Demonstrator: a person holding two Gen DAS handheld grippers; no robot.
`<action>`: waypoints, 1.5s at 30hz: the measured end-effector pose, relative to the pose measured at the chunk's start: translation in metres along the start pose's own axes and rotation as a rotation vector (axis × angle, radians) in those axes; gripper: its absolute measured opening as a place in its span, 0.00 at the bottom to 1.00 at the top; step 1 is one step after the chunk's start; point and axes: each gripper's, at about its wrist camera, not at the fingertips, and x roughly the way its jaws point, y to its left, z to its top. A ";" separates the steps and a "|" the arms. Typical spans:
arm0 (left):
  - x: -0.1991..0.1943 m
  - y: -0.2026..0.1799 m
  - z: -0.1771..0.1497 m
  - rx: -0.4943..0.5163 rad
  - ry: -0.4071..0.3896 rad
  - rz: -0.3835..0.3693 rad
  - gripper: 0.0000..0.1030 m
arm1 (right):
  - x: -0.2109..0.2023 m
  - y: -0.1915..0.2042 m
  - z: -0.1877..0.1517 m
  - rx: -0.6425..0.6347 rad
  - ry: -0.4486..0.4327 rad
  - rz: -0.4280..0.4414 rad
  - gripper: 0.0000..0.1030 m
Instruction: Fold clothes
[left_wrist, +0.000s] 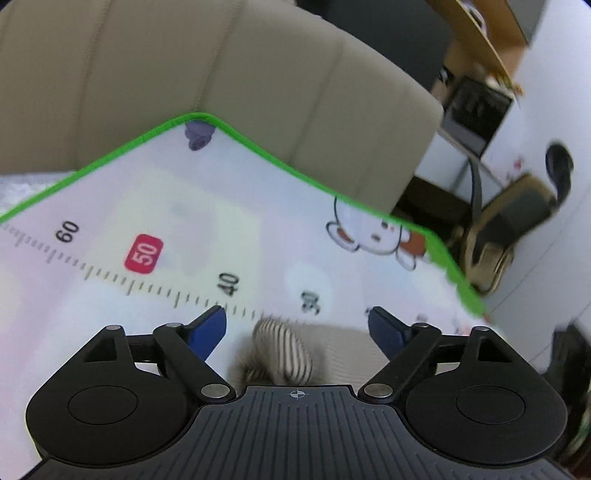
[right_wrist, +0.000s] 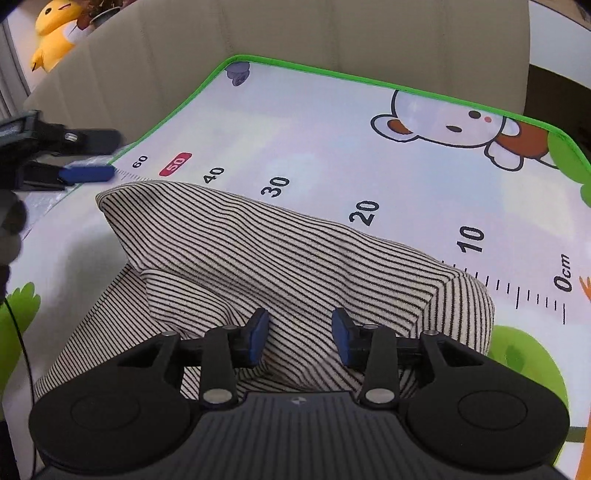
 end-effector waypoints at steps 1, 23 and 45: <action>0.010 -0.001 -0.002 -0.009 0.035 0.002 0.87 | -0.004 -0.003 0.002 0.018 -0.004 0.010 0.37; 0.032 -0.018 -0.042 -0.006 0.280 -0.066 0.33 | -0.044 -0.071 -0.016 0.364 -0.018 -0.008 0.61; 0.086 -0.011 0.037 -0.038 0.175 0.020 0.21 | -0.011 -0.068 0.065 0.197 -0.151 -0.004 0.27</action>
